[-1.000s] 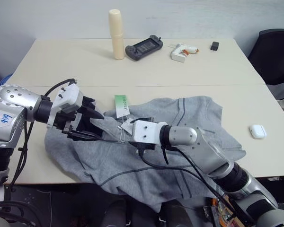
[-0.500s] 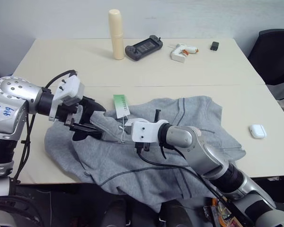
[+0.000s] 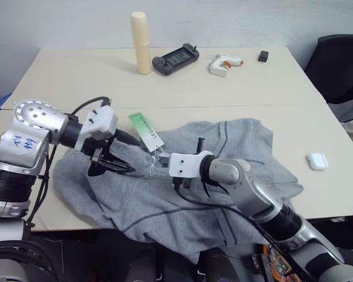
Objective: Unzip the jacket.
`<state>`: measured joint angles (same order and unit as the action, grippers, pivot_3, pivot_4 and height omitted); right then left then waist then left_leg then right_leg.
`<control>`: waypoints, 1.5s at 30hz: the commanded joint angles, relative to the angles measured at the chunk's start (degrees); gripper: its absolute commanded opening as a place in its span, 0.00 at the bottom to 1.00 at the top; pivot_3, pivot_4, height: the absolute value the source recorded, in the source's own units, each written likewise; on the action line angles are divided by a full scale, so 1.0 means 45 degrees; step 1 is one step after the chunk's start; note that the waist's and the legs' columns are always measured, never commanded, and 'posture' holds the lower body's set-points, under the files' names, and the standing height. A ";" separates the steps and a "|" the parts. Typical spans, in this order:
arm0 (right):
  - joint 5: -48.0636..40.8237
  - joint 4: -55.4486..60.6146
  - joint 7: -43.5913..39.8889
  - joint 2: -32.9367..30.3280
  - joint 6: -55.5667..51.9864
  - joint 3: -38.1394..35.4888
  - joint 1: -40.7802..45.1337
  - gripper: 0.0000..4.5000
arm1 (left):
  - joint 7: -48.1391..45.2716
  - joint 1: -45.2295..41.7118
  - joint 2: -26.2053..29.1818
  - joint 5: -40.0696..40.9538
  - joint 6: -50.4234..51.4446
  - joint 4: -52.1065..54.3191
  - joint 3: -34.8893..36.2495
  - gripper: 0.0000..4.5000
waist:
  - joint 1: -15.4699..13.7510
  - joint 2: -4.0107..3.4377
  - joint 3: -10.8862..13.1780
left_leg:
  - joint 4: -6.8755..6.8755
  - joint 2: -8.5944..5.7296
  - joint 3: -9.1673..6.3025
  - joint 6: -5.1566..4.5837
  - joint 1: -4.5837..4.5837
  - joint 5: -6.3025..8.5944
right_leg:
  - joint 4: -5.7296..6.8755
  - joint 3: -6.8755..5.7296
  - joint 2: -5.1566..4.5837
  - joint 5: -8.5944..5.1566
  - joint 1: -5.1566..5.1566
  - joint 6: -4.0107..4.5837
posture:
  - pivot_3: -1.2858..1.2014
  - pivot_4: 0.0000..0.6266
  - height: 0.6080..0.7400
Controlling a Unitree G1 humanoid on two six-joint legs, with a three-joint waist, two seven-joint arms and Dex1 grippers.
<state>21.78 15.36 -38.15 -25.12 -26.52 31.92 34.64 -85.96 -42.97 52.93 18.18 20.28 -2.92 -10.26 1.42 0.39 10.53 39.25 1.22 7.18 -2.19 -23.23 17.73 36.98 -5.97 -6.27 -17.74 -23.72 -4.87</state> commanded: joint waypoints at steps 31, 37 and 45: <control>-0.0076 0.2467 -0.0267 -0.0661 -0.1470 -0.1949 -0.1416 0.00 | 0.2687 0.1666 -0.3016 -0.4161 -0.6076 -0.4076 -0.1563 0.24 | -0.0119 0.0012 -0.0015 | -0.0001 -0.0029 -0.0041 -0.0026 0.0016 -0.0016 | 0.0000 -0.0008 -0.0052 0.0001 0.0040 -0.0001 | 0.52 0.24 1.00; -0.0350 0.3389 -0.0390 -0.1392 -0.1738 -0.3275 -0.2192 0.00 | 0.3082 0.1883 -0.3154 -0.4217 -0.5966 -0.4143 -0.1561 0.24 | -0.0394 0.0026 -0.0051 | -0.0001 -0.0071 -0.0073 -0.0062 0.0027 -0.0036 | -0.0003 -0.0009 -0.0088 0.0014 0.0074 -0.0025 | 0.52 0.24 1.00; -0.1075 0.5188 0.0124 -0.1768 -0.3302 -0.6839 -0.3990 0.00 | 0.3284 0.2394 -0.2995 -0.4174 -0.5769 -0.3917 -0.1403 0.24 | -0.0393 0.0014 -0.0066 | -0.0001 -0.0071 -0.0077 -0.0061 0.0035 -0.0038 | -0.0004 -0.0006 -0.0089 0.0016 0.0076 -0.0027 | 0.52 0.24 1.00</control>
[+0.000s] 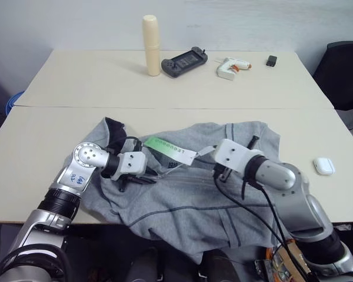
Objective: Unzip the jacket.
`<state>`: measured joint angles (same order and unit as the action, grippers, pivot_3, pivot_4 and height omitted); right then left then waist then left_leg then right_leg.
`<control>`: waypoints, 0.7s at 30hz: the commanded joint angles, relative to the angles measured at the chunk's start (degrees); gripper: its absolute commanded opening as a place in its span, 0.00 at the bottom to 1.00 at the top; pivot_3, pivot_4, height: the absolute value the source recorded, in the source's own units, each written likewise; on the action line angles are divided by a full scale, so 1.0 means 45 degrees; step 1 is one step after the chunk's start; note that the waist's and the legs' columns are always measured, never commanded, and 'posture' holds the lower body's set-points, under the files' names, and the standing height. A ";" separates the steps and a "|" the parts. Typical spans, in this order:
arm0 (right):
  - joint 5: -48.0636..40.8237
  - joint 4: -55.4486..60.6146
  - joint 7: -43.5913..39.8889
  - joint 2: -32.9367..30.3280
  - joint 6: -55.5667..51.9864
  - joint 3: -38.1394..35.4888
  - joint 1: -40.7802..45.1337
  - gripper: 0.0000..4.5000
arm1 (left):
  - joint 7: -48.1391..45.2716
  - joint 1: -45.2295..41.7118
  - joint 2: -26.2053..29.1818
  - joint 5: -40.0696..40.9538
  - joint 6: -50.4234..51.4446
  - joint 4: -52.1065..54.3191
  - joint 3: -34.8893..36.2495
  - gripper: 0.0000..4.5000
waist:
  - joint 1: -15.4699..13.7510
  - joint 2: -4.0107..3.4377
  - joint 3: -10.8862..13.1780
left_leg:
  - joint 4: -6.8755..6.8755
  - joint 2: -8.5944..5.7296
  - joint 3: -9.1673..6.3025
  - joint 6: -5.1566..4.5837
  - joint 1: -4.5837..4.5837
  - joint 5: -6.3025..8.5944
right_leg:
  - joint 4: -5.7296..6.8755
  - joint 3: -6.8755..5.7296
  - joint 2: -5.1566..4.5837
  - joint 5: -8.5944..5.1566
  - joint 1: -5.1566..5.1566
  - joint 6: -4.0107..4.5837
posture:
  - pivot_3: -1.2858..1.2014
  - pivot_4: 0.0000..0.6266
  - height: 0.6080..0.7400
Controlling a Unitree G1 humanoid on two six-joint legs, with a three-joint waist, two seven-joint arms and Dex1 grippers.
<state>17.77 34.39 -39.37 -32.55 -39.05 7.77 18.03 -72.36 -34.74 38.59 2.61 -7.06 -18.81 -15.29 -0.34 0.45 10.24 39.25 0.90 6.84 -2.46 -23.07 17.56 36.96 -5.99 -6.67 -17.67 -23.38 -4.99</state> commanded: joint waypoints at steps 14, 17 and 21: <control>-0.1222 -0.3283 0.0967 -0.2936 0.2482 -1.0613 -0.4950 0.00 | 0.0526 0.0866 0.0335 -0.0639 0.0518 -0.0011 -0.0074 0.24 | -0.0014 -0.0023 -0.0027 | -0.0041 0.0001 0.0026 -0.0004 0.0066 0.0002 | -0.0066 0.0006 0.0010 0.0000 0.0041 -0.0001 | 0.52 0.24 1.00; -0.1761 -0.4896 0.1131 -0.3604 0.3076 -1.1566 -0.4606 0.00 | 0.0569 0.0850 0.0334 -0.0619 0.0563 0.0020 -0.0056 0.24 | 0.0076 -0.0036 -0.0025 | -0.0106 0.0008 0.0027 -0.0003 0.0212 0.0013 | -0.0142 0.0018 -0.0004 -0.0001 0.0196 -0.0001 | 0.52 0.24 1.00; -0.2081 -0.7552 0.1617 -0.4997 0.4100 -1.2300 -0.3889 0.00 | 0.0619 0.0832 0.0346 -0.0617 0.0602 0.0042 -0.0025 0.24 | 0.0103 -0.0062 -0.0039 | -0.0129 0.0018 0.0021 0.0004 0.0218 0.0023 | -0.0163 0.0027 -0.0053 0.0000 0.0201 -0.0001 | 0.52 0.24 1.00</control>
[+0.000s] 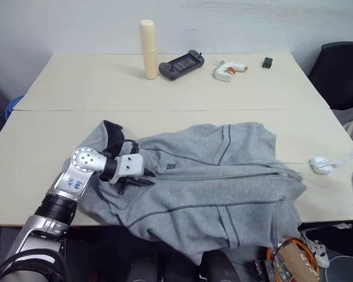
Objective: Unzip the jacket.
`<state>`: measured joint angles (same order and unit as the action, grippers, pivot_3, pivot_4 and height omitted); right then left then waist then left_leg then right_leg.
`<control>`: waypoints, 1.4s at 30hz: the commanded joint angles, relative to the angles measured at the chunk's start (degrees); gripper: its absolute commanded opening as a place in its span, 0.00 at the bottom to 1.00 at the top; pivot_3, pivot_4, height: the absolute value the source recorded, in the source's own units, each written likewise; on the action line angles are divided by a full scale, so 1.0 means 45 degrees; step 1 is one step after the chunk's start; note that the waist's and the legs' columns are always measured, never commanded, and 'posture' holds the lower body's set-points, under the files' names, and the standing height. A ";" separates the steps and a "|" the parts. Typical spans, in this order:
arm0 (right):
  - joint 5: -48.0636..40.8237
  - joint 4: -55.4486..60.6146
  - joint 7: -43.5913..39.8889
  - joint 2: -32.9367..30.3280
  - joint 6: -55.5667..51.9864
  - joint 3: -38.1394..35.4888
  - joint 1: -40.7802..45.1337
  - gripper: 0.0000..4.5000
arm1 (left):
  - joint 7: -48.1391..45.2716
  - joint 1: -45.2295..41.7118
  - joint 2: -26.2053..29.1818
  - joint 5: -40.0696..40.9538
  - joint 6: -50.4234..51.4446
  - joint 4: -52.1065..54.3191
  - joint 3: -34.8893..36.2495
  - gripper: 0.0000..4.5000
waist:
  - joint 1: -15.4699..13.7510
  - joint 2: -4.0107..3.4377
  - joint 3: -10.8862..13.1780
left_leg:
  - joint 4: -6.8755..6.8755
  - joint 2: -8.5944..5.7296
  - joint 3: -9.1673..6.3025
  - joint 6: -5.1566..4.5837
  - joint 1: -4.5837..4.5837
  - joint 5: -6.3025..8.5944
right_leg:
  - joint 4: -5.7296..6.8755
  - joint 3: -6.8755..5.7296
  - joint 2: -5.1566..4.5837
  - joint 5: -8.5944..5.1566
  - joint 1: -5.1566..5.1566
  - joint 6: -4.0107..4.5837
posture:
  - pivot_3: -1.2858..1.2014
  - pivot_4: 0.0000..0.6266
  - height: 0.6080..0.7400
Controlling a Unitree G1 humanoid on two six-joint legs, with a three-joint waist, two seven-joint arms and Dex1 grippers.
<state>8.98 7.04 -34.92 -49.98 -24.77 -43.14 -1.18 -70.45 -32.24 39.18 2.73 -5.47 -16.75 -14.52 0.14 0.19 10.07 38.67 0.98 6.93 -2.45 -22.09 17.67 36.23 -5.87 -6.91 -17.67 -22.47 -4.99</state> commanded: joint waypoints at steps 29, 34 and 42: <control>-0.7361 -0.0946 -0.6260 -0.3477 -0.2731 0.2145 0.1521 0.73 | -0.1612 -0.1003 0.2344 0.5497 0.9161 0.3194 0.3814 0.85 | -0.0259 0.0014 0.0043 | -0.0056 -0.0035 -0.0042 -0.0020 -0.0066 -0.0031 | -0.0099 -0.0057 -0.0037 0.0023 -0.0006 -0.0042 | 0.52 0.24 1.00; -0.7906 -0.1761 -0.8696 -0.4443 -0.3708 -0.0728 -0.0115 1.00 | -0.2474 -0.0344 0.4710 0.5835 0.9319 0.3272 0.5342 1.00 | -0.0216 0.0018 0.0054 | -0.0091 -0.0034 -0.0036 -0.0010 -0.0052 -0.0036 | -0.0107 -0.0050 -0.0035 0.0022 -0.0010 -0.0040 | 0.52 0.24 1.00; -0.7696 -0.1532 -1.1233 -0.4331 -0.3296 -0.2973 -0.2813 1.00 | -0.3291 0.1456 0.6648 0.5737 0.8184 0.3086 0.6926 1.00 | -0.0005 0.0018 0.0058 | -0.0136 -0.0025 -0.0037 0.0023 -0.0031 -0.0002 | -0.0135 -0.0039 -0.0047 0.0019 -0.0009 -0.0033 | 0.52 0.24 1.00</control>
<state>-25.29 -0.58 -83.24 -68.84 -40.07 -53.23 -13.33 -85.74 -25.48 68.27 27.79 32.55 -3.01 13.75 0.12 0.28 10.33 38.05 0.87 6.75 -2.18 -22.24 17.76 35.62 -6.05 -7.15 -17.58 -22.54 -5.13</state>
